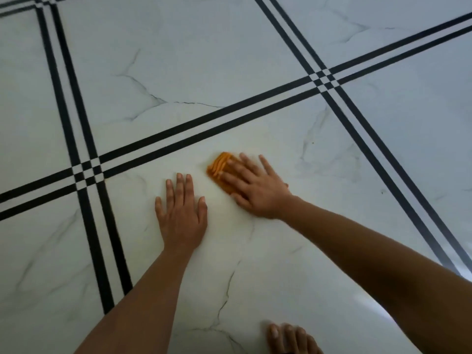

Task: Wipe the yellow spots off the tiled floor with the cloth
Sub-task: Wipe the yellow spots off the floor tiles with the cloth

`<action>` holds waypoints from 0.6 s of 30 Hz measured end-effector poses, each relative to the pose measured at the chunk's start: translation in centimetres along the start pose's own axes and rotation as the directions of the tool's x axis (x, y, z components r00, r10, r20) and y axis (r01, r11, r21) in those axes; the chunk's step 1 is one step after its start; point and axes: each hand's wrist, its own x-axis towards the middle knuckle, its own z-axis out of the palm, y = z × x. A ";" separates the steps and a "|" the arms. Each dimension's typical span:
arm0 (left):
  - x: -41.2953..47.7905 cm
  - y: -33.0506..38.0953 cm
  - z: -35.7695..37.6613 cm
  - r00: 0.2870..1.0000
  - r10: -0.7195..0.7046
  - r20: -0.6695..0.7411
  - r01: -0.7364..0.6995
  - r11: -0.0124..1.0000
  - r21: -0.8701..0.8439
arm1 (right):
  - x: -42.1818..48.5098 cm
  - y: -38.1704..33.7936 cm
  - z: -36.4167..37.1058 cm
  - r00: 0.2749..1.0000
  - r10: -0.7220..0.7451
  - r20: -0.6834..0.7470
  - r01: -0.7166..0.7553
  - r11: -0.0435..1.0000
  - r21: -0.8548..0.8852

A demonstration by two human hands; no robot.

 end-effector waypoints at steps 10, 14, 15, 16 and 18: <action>0.5 -8.0 -1.7 0.975 -0.216 -0.046 0.217 0.976 0.008 | 8.2 -5.8 -0.4 1.000 -0.015 0.006 0.015 0.996 0.089; 0.2 -11.6 -2.1 0.948 -0.306 -0.083 0.306 0.952 -0.013 | 11.6 -11.3 -0.1 0.986 0.165 0.004 -0.164 0.977 0.133; 0.0 -12.4 -2.1 0.939 -0.333 -0.089 0.332 0.943 -0.024 | 11.7 -12.8 0.4 1.000 -0.009 0.013 0.008 0.993 0.118; -0.3 -13.8 -2.3 0.927 -0.364 -0.090 0.362 0.932 -0.034 | 11.9 -14.1 0.7 0.980 -0.196 0.046 0.190 0.976 0.105; -1.0 -15.8 -2.6 0.907 -0.412 -0.090 0.409 0.911 -0.047 | 13.3 -14.3 0.7 0.963 -0.267 0.032 0.265 0.963 0.053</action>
